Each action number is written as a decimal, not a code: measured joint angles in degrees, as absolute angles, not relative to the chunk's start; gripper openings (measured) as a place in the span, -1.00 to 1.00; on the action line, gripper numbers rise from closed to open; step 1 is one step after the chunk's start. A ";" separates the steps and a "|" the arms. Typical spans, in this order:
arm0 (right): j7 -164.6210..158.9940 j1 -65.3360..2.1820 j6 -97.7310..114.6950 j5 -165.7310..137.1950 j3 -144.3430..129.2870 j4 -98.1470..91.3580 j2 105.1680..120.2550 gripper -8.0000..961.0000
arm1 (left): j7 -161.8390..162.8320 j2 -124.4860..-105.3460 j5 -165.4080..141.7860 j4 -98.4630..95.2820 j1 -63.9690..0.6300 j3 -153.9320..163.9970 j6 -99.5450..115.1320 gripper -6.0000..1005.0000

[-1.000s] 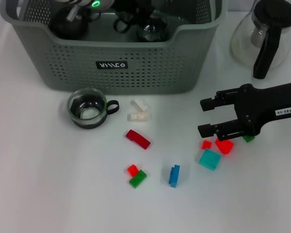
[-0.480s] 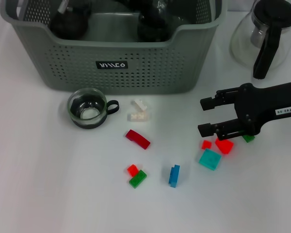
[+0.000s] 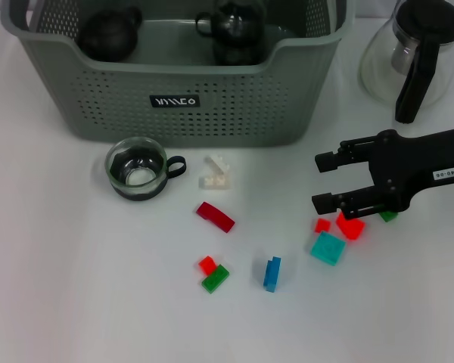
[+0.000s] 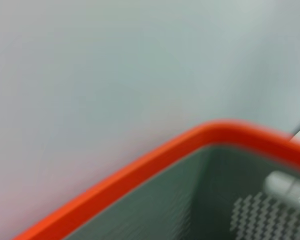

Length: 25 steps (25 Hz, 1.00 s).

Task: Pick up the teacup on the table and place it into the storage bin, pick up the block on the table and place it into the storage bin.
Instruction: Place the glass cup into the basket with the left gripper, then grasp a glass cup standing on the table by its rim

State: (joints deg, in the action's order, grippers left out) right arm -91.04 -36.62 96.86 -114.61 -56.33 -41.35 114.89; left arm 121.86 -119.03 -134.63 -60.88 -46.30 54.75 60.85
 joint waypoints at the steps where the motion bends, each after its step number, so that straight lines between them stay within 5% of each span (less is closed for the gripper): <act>1: -90.99 -36.55 96.87 -114.61 -56.33 -41.38 114.87 0.66 | 121.69 -119.02 -132.82 -62.79 -45.62 54.39 63.01 0.67; 14: -90.79 -36.59 97.07 -114.61 -56.45 -41.60 114.28 0.66 | 117.64 -117.70 -117.75 -75.48 -43.50 48.87 94.45 0.66; 25: -91.20 -37.19 96.60 -114.22 -56.10 -41.72 114.70 0.66 | 111.71 -121.32 -117.54 -89.38 -35.62 51.84 113.99 0.66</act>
